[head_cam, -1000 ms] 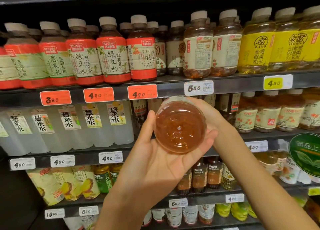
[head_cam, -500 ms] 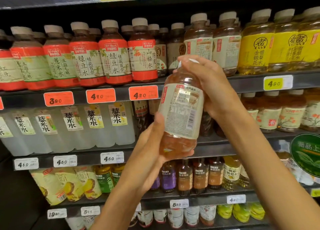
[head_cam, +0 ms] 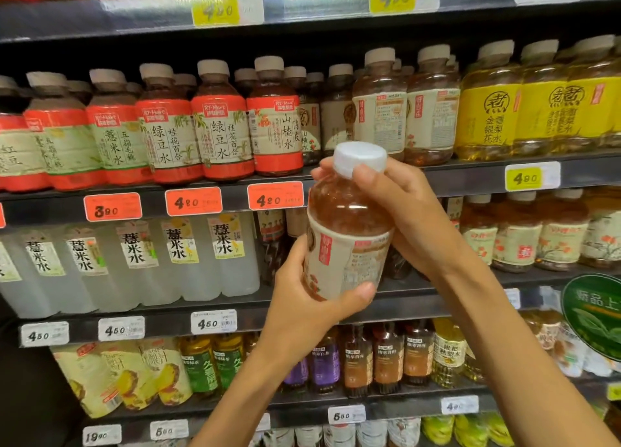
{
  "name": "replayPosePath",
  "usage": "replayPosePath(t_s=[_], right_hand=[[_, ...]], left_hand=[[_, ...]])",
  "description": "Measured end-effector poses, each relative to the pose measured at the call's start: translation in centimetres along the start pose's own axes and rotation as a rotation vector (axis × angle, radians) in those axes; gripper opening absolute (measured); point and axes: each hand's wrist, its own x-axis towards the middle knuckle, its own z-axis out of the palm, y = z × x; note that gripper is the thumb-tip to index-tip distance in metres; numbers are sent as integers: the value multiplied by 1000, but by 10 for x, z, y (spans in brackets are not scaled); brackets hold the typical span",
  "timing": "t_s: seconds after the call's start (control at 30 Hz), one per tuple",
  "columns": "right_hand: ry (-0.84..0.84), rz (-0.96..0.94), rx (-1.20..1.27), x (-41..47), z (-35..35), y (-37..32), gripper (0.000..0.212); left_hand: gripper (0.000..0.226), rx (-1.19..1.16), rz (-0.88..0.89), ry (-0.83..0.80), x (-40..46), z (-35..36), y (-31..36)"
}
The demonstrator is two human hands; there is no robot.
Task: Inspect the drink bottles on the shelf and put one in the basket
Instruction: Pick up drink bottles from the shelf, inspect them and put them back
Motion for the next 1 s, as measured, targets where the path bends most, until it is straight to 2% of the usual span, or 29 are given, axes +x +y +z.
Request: replayPosePath(t_s=[0.2,0.33,0.47,0.57,0.67,0.77,0.9,1.0], right_hand=[[12,-261,-189,-18,4,2,37],[32,-305,-277,-24,10,7,42],[-79,-362,-377,-31,8,9,50],[-135,-419,-473,-36,3,8,52],[-152,-385,-481,-37,2,8,53],[-94,-312,-452,-34,2,9,50],[48,-110,-214,-23,1,9,43],[95,26,-36,-14,-5,10,33]], left_hand=[[91,132,77,9,0,3,-18],[89,112,103,93,3,12,-24],[84,107,135,77,11,11,-22],[81,115,152,126,12,8,-18],[83,129,140,131,10,4,-19],[81,156,130,57,5,0,-23],[77,100,81,-29,-8,2,-17],[60,19,0,-82,-13,4,-8]])
